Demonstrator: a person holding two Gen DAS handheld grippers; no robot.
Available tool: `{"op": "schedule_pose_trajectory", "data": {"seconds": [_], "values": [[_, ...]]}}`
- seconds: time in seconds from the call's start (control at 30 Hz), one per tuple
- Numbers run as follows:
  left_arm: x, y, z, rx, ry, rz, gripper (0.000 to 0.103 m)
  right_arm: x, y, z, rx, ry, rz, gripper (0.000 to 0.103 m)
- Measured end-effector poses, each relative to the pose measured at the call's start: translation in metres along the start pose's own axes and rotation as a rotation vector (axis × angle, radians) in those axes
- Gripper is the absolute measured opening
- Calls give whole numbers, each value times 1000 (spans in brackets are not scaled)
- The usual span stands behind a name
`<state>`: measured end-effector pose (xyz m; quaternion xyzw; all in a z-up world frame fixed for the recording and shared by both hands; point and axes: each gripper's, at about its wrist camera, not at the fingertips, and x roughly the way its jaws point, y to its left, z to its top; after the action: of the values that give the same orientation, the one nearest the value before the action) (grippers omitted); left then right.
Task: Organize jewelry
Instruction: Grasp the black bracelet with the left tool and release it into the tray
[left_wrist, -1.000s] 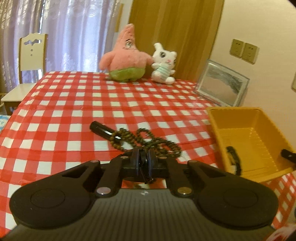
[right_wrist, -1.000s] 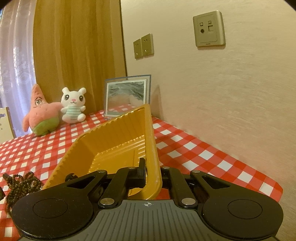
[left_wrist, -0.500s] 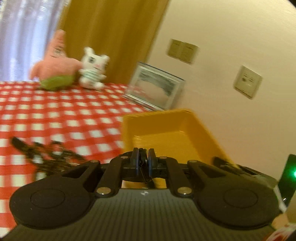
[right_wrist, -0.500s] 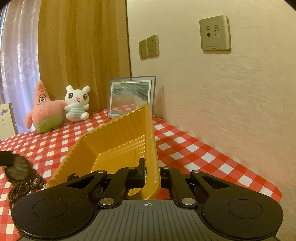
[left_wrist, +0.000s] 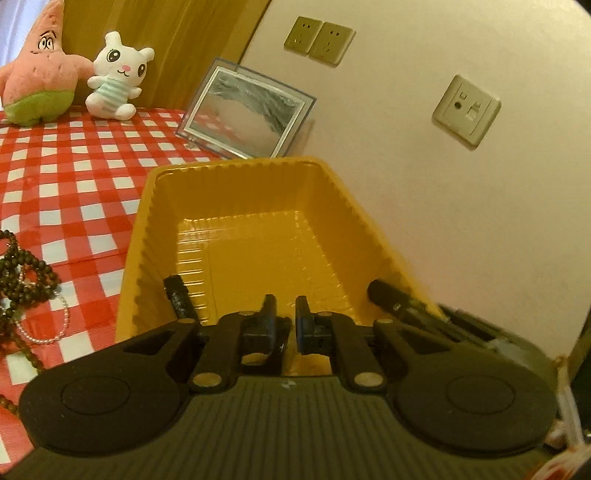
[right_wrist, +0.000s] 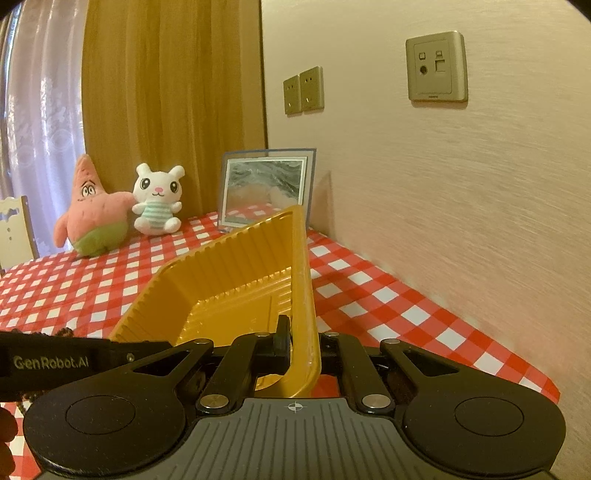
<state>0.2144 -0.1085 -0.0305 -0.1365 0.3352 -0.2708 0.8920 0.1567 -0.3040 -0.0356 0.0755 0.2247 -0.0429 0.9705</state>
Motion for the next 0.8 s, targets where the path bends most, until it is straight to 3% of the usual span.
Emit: {"op": "schedule_pose_trajectory", "data": {"seconds": [0.2, 0.33, 0.63, 0.8], "values": [[-20, -1, 3, -13, -30, 2, 14, 2, -4, -1, 7, 11, 7, 6], [-49, 8, -3, -13, -61, 45, 15, 4, -6, -1, 10, 17, 8, 6], [-118, 55, -22, -43, -98, 291, 15, 1, -7, -2, 7, 13, 17, 5], [-132, 76, -33, -56, -94, 401, 15, 1, -7, -2, 4, 12, 17, 5]]}}
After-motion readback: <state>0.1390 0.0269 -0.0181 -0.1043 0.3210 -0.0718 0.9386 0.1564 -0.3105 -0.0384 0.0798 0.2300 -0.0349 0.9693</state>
